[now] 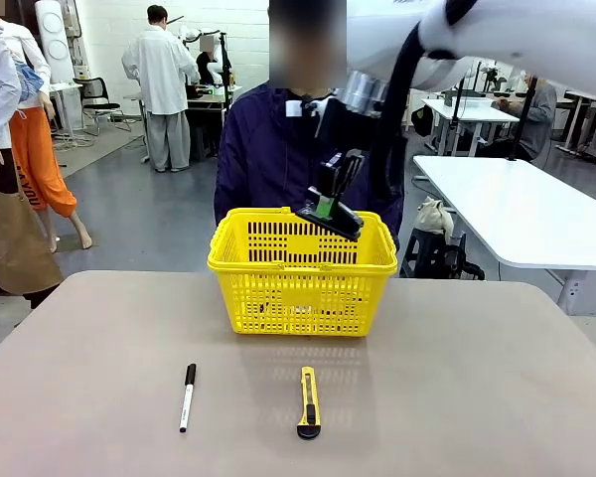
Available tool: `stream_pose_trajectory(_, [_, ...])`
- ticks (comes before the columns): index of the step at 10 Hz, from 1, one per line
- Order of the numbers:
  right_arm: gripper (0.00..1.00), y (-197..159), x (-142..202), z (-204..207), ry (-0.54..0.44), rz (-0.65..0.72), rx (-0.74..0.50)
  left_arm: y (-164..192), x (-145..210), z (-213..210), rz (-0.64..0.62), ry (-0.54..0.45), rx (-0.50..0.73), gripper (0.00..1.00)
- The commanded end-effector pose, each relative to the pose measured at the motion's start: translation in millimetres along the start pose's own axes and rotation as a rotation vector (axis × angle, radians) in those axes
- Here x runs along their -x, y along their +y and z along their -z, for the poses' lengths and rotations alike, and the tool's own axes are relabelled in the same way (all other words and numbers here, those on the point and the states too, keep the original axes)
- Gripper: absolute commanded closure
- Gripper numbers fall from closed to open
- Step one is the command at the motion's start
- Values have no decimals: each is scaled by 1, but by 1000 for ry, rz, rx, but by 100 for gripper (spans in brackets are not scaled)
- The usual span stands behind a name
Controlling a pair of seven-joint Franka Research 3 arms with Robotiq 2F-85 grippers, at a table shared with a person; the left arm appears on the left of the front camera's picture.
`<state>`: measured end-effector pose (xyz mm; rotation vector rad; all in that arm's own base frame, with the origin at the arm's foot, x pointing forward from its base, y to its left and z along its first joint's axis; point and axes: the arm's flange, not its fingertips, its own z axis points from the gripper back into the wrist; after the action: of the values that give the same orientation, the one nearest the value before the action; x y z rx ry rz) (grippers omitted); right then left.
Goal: Place the items the person wants into the basket.
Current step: Pick up the item the person points to and place it in the Market Basket.
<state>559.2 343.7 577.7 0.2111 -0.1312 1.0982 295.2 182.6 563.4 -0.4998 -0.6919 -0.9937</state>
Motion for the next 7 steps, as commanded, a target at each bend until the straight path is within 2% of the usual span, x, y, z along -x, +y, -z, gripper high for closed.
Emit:
stream_pose_trajectory(1, [68,-16,-46,-6,69,-4,3,1,2,-1,23,-22,1,0])
stream_pose_trajectory(4, [68,-32,-79,21,118,-45,39,1,2,-1,23,-22,1,0])
stream_pose_trajectory(7, [68,-36,-89,58,117,-151,100,1,2,-1,23,-22,1,0])
